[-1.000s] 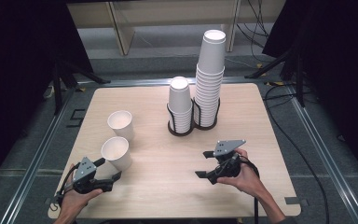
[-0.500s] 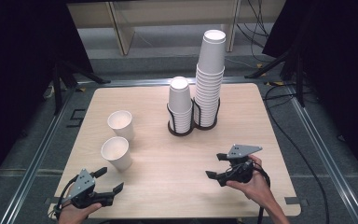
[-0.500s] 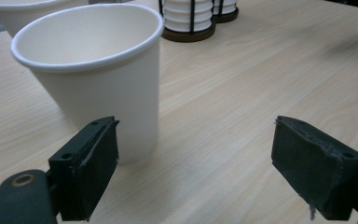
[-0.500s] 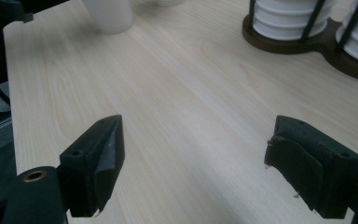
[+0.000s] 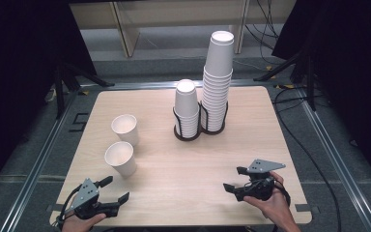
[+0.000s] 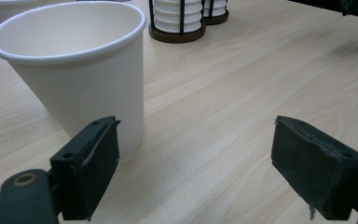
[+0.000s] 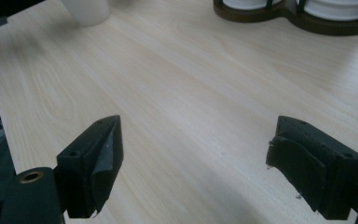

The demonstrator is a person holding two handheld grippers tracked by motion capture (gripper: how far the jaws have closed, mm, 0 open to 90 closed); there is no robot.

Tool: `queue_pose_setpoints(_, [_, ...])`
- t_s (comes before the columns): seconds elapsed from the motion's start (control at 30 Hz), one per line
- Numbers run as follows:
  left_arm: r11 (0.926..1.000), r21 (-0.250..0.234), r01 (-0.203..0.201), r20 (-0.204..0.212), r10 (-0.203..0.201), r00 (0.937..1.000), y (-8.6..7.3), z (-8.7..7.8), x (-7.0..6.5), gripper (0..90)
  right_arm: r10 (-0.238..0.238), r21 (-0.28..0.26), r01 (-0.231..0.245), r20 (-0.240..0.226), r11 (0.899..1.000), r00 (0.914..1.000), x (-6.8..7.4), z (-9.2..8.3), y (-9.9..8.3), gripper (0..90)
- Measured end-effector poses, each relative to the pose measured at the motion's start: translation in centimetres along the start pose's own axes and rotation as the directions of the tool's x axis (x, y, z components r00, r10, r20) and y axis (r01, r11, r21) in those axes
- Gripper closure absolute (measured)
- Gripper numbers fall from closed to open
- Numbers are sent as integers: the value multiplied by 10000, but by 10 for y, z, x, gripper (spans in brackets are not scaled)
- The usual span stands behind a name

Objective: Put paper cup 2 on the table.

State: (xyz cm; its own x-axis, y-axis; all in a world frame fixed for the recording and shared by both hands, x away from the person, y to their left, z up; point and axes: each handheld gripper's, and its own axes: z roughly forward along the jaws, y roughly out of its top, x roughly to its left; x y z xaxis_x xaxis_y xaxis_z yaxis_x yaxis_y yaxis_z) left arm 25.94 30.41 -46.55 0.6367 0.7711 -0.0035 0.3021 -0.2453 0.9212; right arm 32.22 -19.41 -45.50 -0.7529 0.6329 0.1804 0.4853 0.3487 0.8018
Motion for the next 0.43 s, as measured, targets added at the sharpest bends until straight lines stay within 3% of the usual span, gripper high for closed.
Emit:
queue_pose_setpoints(0.2, [9998,-197,-6,40,7,10000,0,1,0,149,25,-17,-25,114,10000,9999,-2,-1,-3,174])
queue_pose_setpoints(0.23, [10000,-2,30,-31,-30,10000,0,-1,-1,149,26,-26,-26,104,10000,9999,-2,-1,-4,174])
queue_pose_setpoints(0.43, [10000,-25,7,3,-7,10000,0,0,-1,149,102,-12,-102,68,9999,9999,-4,0,-5,172])
